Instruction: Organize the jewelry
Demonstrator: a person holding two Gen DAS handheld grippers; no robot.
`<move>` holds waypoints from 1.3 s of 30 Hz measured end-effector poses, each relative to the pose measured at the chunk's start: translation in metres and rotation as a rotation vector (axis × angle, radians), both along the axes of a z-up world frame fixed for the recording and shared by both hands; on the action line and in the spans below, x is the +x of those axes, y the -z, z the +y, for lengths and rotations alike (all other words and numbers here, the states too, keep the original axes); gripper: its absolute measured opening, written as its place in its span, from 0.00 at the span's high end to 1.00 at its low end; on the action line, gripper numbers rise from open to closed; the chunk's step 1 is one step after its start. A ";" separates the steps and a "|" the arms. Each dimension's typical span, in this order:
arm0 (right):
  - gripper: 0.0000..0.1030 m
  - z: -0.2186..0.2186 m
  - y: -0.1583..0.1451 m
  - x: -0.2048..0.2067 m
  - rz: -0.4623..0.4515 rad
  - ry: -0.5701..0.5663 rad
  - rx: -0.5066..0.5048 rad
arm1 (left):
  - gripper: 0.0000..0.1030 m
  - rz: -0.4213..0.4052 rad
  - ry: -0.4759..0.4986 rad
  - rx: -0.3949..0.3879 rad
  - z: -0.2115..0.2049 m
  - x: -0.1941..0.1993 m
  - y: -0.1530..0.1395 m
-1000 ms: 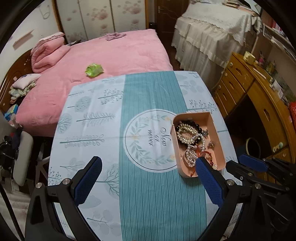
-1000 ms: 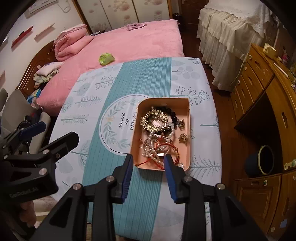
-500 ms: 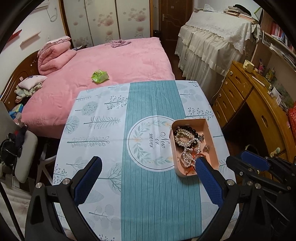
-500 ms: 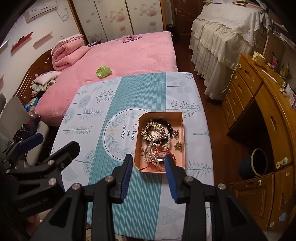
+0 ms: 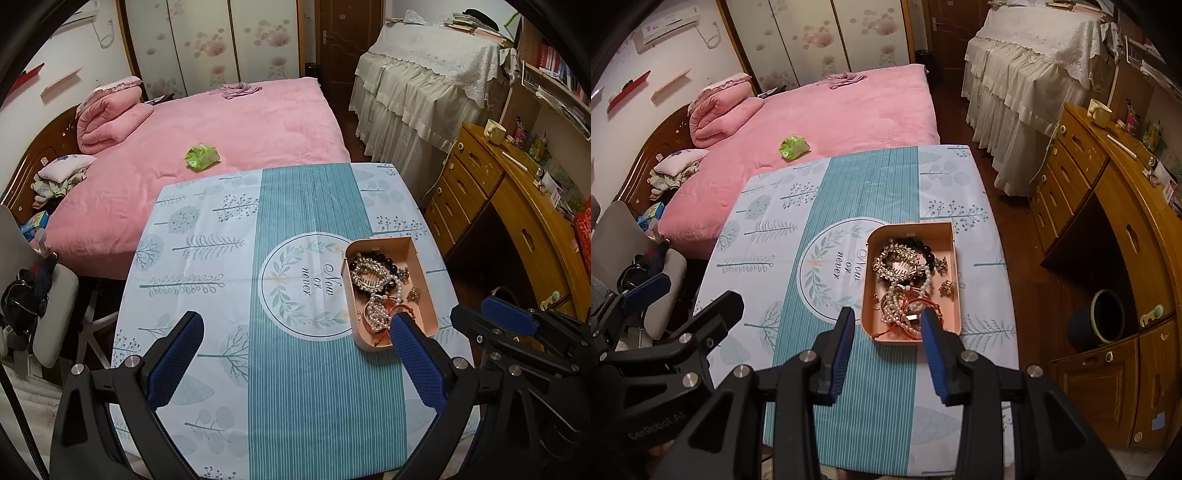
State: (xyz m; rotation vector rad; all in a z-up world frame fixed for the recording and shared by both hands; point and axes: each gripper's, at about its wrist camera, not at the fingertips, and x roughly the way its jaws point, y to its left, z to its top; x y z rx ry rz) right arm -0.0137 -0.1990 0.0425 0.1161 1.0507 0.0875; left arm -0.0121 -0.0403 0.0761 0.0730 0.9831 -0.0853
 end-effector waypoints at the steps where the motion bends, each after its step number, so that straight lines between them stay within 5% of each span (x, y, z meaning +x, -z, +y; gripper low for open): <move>1: 0.64 0.000 0.000 0.000 0.001 0.000 0.001 | 0.03 0.001 -0.001 0.001 0.001 0.001 0.000; 39: 0.64 0.008 0.000 0.005 0.008 0.006 0.000 | 0.03 0.009 -0.006 0.000 0.009 0.005 0.002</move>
